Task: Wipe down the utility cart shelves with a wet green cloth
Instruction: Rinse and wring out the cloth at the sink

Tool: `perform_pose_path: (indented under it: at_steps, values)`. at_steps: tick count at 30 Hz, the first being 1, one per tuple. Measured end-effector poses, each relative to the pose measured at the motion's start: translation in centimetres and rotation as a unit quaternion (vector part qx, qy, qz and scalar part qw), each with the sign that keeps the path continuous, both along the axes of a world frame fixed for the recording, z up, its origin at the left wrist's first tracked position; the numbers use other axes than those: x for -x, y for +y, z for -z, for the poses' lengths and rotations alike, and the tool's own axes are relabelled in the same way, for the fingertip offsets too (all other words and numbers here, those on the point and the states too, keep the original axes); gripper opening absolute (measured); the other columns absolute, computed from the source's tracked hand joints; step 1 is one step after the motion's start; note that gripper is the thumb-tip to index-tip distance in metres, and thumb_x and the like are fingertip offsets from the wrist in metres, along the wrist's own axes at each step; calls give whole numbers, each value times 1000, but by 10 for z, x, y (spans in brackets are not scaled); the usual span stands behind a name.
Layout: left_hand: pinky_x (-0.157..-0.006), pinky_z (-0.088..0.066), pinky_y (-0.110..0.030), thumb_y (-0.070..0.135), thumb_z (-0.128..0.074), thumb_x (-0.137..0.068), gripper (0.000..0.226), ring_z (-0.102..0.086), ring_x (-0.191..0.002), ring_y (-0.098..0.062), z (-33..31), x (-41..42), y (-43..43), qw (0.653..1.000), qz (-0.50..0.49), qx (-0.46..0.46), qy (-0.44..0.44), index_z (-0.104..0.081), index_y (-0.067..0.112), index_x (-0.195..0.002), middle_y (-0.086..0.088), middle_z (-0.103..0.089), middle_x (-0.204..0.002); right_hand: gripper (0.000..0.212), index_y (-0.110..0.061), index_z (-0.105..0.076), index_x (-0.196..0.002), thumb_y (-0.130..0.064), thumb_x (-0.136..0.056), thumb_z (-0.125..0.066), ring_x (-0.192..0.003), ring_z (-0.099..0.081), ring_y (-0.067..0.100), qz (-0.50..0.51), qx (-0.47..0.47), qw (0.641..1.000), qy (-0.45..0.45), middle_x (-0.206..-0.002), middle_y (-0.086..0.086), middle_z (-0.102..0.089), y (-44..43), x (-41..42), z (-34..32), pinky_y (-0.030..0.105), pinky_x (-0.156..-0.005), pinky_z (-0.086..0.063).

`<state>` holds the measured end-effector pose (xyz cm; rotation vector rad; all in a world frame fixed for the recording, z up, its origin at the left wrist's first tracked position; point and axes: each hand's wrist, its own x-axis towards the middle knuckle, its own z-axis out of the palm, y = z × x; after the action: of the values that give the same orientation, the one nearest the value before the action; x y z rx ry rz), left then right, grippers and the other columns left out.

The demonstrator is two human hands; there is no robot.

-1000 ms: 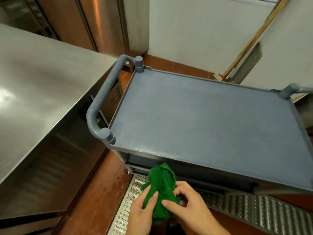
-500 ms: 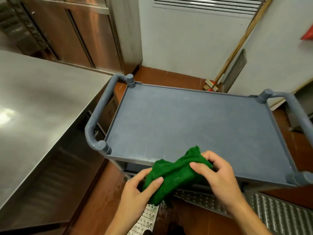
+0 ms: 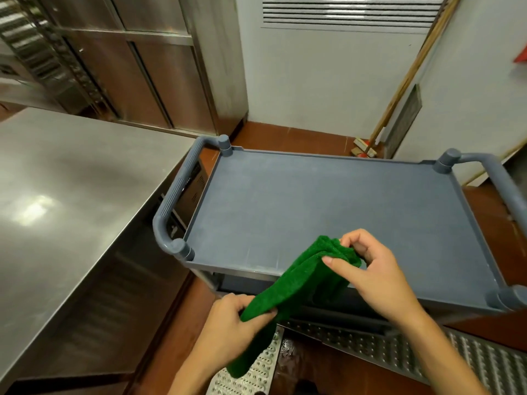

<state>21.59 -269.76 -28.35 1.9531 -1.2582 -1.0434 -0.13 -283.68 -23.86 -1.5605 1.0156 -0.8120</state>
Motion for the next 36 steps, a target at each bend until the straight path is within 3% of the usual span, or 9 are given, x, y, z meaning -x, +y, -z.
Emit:
perform_pose_path:
  at_steps: [4,6,9,14,18,22,30,33,36]
  values:
    - [-68,-42,-22,37,-78,-83,18,-62,-73,-8,-1,5,-1,995,-85,25,43,-70,32,-68,-3,-63,-78,18,-29,-62,-85,-23,-82,-78,-98,-62,2,1,-13,997,82,-92,-15,-69,-11,3,39,22,-88,-48]
    - [-78,-49,-26,46,-76,-80,15,-67,-86,-8,-5,12,-5,987,-120,41,100,-75,31,-79,2,-70,-88,9,-32,-70,-89,-23,-87,-72,-102,-63,-1,9,-7,995,103,-100,-18,-71,-13,5,55,28,-95,-49]
    - [-84,-54,-44,44,-69,-90,28,-70,-91,-28,-13,25,-11,975,-140,62,164,-77,18,-90,-10,-74,-90,13,-32,-74,-92,-24,-94,-64,-98,-64,-5,24,-28,994,106,-98,-23,-71,-7,5,62,23,-90,-51]
    - [-78,-54,-44,65,-63,-85,65,-65,-83,-42,-16,38,-17,960,-184,69,198,-66,-1,-83,-27,-67,-86,21,-22,-74,-84,-36,-93,-62,-82,-69,3,-87,-116,986,79,-84,-7,-75,28,7,42,21,-78,-50]
    - [-86,-54,-52,64,-64,-82,50,-69,-81,-29,-19,42,-23,951,-208,60,219,-75,16,-78,-18,-74,-86,36,-32,-70,-98,-59,-74,-75,-90,-66,3,-182,-135,970,86,-98,-11,-71,52,6,50,22,-81,-52]
    - [-94,-54,-57,61,-62,-83,45,-73,-94,-32,-20,46,-21,939,-238,45,244,-79,19,-88,-13,-77,-91,46,-41,-60,-117,-37,-77,-82,-91,-63,8,-124,-92,986,66,-97,-15,-65,53,-2,63,22,-80,-51]
    - [-98,-53,-51,54,-61,-82,52,-73,-102,-31,-29,48,6,909,-277,40,309,-75,11,-109,-14,-76,-105,10,-37,-68,-89,-30,-85,-75,-94,-61,2,-144,-19,984,106,-99,-14,-63,40,-12,71,13,-81,-45]
    - [-85,-57,-40,56,-58,-83,51,-75,-93,-24,-29,45,21,904,-287,44,313,-74,16,-109,-8,-77,-101,11,-35,-61,-89,-27,-92,-67,-87,-59,5,-136,-18,985,101,-96,-12,-64,41,-20,67,14,-73,-43]
    - [-50,-43,-25,68,-53,-81,55,-54,-51,-16,-29,37,41,916,-298,31,266,-78,20,-89,-6,-62,-64,9,-30,-58,-90,-24,-96,-62,-83,-59,8,-132,-12,989,68,-92,-13,-64,44,-30,58,19,-72,-43]
